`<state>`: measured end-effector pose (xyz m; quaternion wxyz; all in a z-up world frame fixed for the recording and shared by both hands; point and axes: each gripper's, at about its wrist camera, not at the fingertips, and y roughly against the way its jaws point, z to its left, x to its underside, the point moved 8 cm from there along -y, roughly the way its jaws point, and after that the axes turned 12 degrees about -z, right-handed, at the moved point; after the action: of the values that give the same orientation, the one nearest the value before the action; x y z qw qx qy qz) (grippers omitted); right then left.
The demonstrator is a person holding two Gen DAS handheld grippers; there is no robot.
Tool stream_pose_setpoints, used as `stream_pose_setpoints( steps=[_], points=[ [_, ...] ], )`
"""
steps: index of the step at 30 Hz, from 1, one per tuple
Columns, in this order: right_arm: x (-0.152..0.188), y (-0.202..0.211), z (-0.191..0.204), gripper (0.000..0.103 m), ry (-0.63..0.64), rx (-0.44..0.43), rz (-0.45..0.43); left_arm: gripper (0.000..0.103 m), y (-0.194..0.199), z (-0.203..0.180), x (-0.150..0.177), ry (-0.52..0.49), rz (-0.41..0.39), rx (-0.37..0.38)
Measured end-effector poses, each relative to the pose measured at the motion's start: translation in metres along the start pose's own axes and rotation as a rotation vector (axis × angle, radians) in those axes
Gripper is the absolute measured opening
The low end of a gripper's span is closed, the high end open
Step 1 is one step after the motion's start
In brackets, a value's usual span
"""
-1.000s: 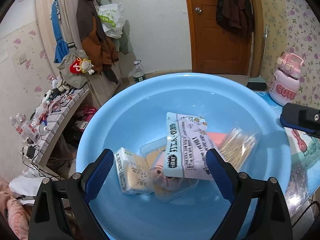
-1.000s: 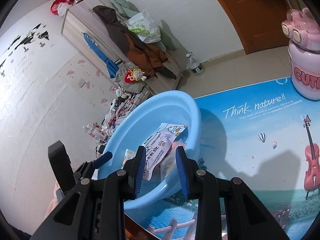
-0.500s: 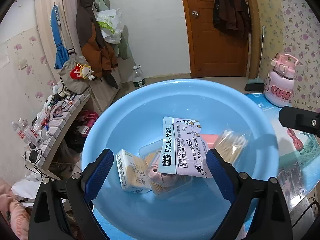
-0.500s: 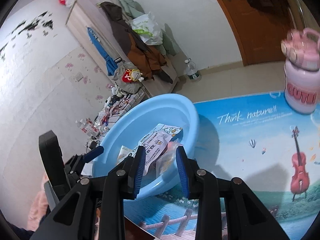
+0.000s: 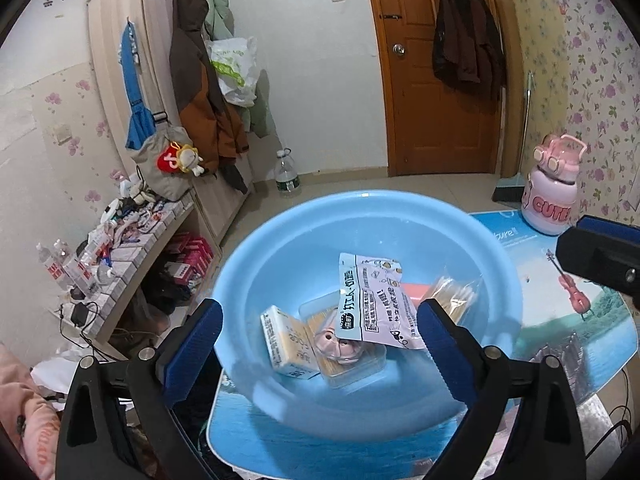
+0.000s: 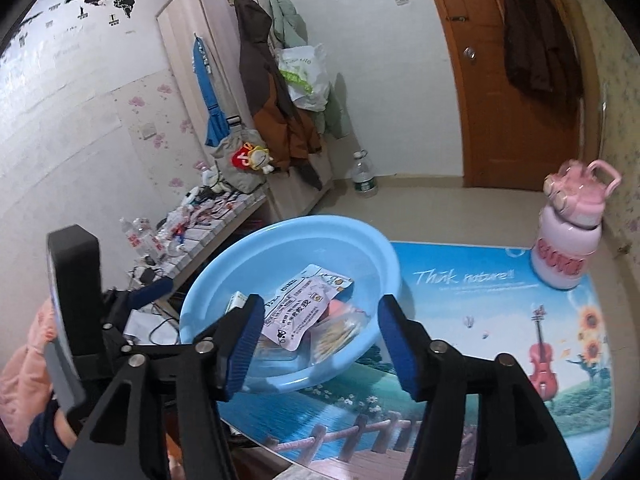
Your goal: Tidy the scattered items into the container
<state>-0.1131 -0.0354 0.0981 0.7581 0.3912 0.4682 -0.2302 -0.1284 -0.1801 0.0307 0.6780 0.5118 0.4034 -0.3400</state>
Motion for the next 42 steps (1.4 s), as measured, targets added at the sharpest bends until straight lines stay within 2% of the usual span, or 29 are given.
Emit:
stream_pose_setpoints(
  steps=[2,12,13,14,17,25,30,42],
  points=[
    [-0.003,0.007,0.004,0.069,0.017,0.028,-0.009,0.102,0.008,0.001,-0.005,-0.001,-0.015,-0.003],
    [-0.012,0.042,0.010,0.069,0.064,0.138,-0.027,0.103,0.037,-0.001,-0.020,0.013,-0.040,-0.014],
    [-0.012,0.045,0.008,0.074,0.065,0.153,-0.026,0.103,0.040,-0.002,-0.020,0.013,-0.041,-0.014],
    [-0.013,0.049,0.006,0.085,0.065,0.177,-0.026,0.103,0.041,-0.003,-0.021,0.012,-0.040,-0.014],
    [-0.017,0.065,0.000,0.097,0.060,0.224,-0.067,0.103,0.047,-0.006,-0.022,0.010,-0.040,-0.013],
    [-0.023,0.088,-0.009,0.099,0.060,0.271,-0.077,0.103,0.060,-0.020,-0.026,0.024,-0.036,0.008],
    [-0.021,0.098,-0.019,0.100,0.048,0.307,-0.072,0.103,0.066,-0.033,-0.029,0.049,-0.016,0.052],
    [-0.009,0.115,-0.052,0.103,0.013,0.359,-0.062,0.103,0.073,-0.074,-0.025,0.018,0.002,0.107]
  ],
)
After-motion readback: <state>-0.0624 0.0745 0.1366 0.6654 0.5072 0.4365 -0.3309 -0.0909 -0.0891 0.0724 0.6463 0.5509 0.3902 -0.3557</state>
